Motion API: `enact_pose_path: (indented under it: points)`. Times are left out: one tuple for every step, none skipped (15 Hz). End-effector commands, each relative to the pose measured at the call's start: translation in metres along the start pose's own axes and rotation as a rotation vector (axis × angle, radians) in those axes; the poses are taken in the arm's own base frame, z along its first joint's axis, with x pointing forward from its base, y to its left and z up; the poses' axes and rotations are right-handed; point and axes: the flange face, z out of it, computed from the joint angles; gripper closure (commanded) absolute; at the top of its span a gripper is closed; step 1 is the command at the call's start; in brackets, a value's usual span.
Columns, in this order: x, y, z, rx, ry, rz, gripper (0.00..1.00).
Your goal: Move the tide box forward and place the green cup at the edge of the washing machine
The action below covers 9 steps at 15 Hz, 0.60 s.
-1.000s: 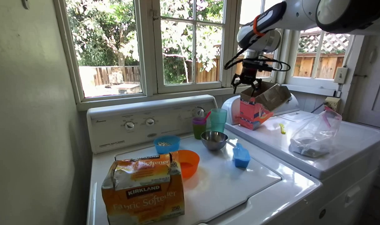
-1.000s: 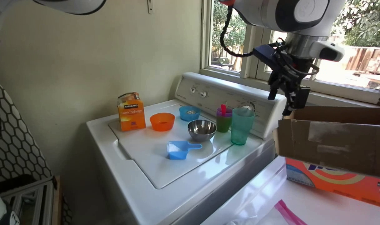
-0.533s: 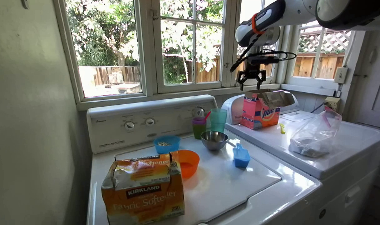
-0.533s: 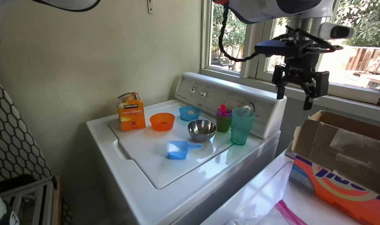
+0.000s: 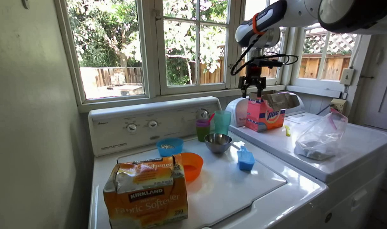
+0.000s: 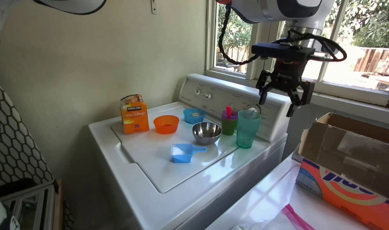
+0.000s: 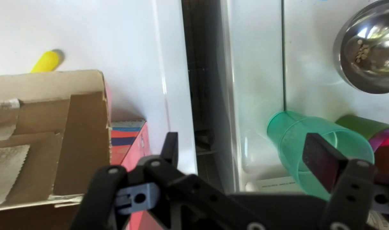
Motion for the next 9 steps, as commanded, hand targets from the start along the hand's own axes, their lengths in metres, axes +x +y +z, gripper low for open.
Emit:
enact_pose_path:
  points:
    - [0.003,-0.001,0.005,0.005,-0.006,-0.002,0.0]
    - [0.005,-0.001,0.01,0.008,-0.012,-0.003,0.0]
    - [0.006,-0.001,0.014,0.01,-0.016,-0.003,0.0]
    - [0.007,-0.001,0.015,0.011,-0.018,-0.003,0.0]
    - [0.007,-0.001,0.015,0.011,-0.017,-0.003,0.0]
    - [0.008,-0.001,0.014,0.01,-0.015,-0.003,0.0]
    - [0.01,-0.001,0.018,0.007,-0.015,0.007,0.0]
    - [0.012,-0.001,0.022,0.007,-0.012,0.014,0.0]
    - [0.015,-0.004,0.026,0.005,-0.005,0.011,0.0]
